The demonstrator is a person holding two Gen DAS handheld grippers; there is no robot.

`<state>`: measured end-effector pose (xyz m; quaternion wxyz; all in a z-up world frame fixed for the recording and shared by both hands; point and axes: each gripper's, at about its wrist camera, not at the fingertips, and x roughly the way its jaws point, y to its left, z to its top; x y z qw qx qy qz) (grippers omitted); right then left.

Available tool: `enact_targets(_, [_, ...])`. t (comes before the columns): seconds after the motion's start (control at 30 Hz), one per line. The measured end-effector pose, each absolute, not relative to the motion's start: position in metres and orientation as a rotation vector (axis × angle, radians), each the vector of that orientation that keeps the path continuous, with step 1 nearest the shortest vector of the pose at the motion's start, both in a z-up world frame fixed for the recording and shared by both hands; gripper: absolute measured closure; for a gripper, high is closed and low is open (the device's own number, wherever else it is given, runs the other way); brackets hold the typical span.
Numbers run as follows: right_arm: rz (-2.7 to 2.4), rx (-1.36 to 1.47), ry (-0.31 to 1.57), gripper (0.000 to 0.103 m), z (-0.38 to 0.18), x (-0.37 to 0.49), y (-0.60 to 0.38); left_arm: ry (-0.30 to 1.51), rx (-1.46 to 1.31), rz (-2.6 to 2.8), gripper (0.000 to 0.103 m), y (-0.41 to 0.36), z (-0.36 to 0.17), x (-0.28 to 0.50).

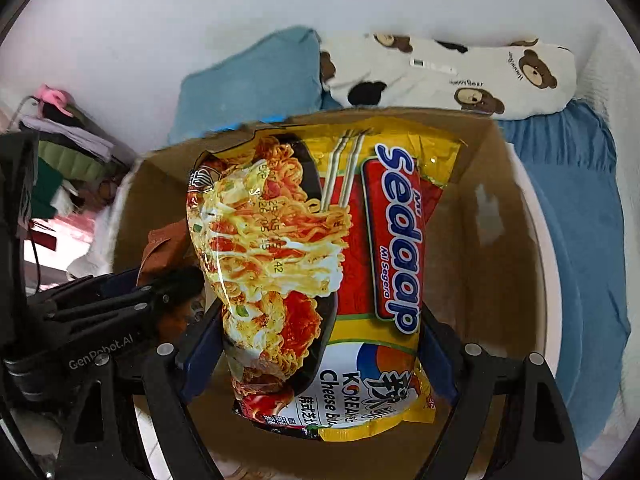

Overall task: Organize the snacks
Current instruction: 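Carry both packets into the cardboard box and open both tools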

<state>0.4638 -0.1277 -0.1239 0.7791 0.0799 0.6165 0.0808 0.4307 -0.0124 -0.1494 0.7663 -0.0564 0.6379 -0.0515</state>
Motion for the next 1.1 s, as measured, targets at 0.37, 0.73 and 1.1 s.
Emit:
enact_targets(0.37, [0.191,0.127,1.493,0.013,-0.189,0.503,-0.114,1.453,-0.137,-0.109,0.046,-0.013,-0.175,0.479])
enact_targets(0.73, [0.153,0.117,1.46,0.004,-0.176,0.489,-0.133,1.392,-0.118,-0.106,0.007,-0.015,-0.153,0.456])
enact_targets(1.1, [0.094,0.095,1.336,0.004,-0.131,0.42,-0.14,1.232,-0.091,-0.035,0.007,-0.007,-0.106,0.396])
